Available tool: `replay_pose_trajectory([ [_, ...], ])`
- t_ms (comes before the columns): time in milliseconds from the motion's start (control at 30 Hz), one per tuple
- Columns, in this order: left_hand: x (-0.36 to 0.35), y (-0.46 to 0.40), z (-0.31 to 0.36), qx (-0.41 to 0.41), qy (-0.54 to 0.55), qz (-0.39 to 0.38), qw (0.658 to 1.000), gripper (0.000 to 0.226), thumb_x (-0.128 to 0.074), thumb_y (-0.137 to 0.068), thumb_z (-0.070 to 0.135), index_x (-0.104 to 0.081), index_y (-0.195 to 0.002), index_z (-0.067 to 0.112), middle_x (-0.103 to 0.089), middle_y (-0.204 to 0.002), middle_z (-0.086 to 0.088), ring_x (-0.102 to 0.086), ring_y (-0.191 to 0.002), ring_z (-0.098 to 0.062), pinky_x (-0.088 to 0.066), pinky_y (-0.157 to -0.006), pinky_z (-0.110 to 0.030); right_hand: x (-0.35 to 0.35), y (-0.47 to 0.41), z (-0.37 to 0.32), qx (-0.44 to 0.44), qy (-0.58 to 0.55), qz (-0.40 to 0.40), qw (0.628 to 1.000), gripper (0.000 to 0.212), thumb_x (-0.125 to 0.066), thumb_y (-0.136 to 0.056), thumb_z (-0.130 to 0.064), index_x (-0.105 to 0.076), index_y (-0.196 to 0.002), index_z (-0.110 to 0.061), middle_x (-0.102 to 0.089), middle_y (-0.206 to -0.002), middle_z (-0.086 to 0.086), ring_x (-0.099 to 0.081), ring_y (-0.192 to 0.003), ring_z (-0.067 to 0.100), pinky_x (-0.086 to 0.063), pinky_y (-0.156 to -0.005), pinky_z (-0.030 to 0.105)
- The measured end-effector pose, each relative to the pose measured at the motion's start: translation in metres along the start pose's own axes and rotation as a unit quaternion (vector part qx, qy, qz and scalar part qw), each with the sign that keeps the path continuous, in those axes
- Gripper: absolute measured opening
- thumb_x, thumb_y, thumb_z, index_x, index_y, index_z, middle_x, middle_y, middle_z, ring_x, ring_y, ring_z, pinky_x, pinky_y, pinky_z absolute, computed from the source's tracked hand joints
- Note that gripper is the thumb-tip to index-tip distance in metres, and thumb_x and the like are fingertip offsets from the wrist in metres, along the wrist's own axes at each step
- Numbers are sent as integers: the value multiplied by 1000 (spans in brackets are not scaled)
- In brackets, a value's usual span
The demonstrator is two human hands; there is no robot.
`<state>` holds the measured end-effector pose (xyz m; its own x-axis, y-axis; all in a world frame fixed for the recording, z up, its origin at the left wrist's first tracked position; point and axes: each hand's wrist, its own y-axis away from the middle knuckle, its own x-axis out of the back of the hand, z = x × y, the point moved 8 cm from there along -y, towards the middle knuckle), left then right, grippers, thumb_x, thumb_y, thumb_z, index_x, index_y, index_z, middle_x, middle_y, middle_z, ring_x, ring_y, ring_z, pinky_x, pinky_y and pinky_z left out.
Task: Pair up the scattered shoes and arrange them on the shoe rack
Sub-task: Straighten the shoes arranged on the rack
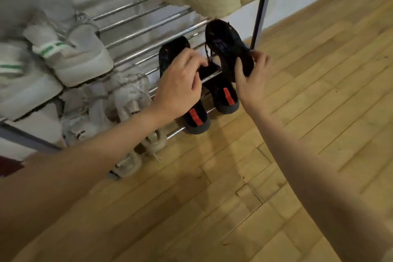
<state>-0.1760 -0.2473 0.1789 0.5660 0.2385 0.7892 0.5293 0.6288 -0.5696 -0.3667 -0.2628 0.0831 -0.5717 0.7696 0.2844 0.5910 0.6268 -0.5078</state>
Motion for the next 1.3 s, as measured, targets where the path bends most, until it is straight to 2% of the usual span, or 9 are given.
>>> replay_pose_trajectory([
  [167,-23,39,-36,74,-150,-62,984,51,-63,-78,22,-50,-124,5,-48,-125,-14,-52,-111,-29,-42,-98,-40,-21,23,26,26,107,-93,990,69,-68,-80,-48,-39,-139,-27,-35,-138,13,-37,-127,33,-45,-101,49],
  [300,-22,40,-43,96,-180,-48,978,63,-68,-75,24,-44,-131,6,-41,-136,-17,-43,-125,-32,-38,-105,-43,-19,8,30,1,27,-98,995,64,-78,-74,-38,-47,-126,-18,-42,-127,10,-46,-119,27,-47,-100,44],
  [533,-25,40,-60,193,-88,-48,976,92,-77,-73,18,-21,-144,3,-31,-141,-18,-45,-124,-33,-46,-99,-37,-22,-12,16,98,25,-143,984,61,-73,-78,-43,-48,-124,-14,-49,-126,4,-55,-110,18,-54,-88,36],
  [700,-37,43,-72,258,-89,-95,957,75,-74,-78,28,-33,-136,3,-36,-134,-18,-45,-120,-32,-39,-92,-29,-43,-47,14,123,92,-174,973,61,-70,-78,-43,-45,-125,-14,-49,-128,7,-54,-112,28,-49,-92,47],
  [800,-41,41,-78,297,-64,-132,943,59,-72,-79,30,-44,-124,5,-33,-132,-15,-44,-118,-29,-37,-86,-27,-46,-50,20,151,168,-146,963,61,-67,-81,-47,-47,-126,-11,-51,-130,12,-47,-120,32,-39,-101,44],
  [900,-43,39,-86,337,-46,-152,928,55,-74,-77,21,-45,-121,8,-33,-133,-16,-42,-111,-25,-38,-82,-26,-46,-44,32,117,203,-109,966,67,-65,-80,-51,-45,-133,-16,-44,-136,16,-39,-127,35,-38,-104,46],
  [967,-44,38,-86,333,-51,-168,926,52,-73,-75,11,-45,-119,7,-43,-127,-17,-48,-101,-24,-45,-76,-31,-44,-43,39,80,148,-110,980,72,-65,-79,-53,-39,-138,-22,-39,-133,17,-40,-123,33,-43,-100,44],
  [1067,-40,37,-81,308,-32,-139,941,55,-77,-75,16,-48,-121,6,-58,-118,-12,-58,-105,-27,-51,-80,-37,-40,-44,41,65,33,-132,989,70,-67,-81,-44,-38,-140,-22,-34,-132,16,-43,-121,29,-45,-97,32],
  [1300,-53,9,-56,303,-31,-11,952,50,-74,-77,37,-50,-110,8,-60,-106,-7,-51,-87,-15,-36,-67,-25,-39,-43,40,71,23,-118,990,59,-72,-84,-35,-45,-131,-14,-39,-130,12,-52,-115,22,-46,-92,24],
])
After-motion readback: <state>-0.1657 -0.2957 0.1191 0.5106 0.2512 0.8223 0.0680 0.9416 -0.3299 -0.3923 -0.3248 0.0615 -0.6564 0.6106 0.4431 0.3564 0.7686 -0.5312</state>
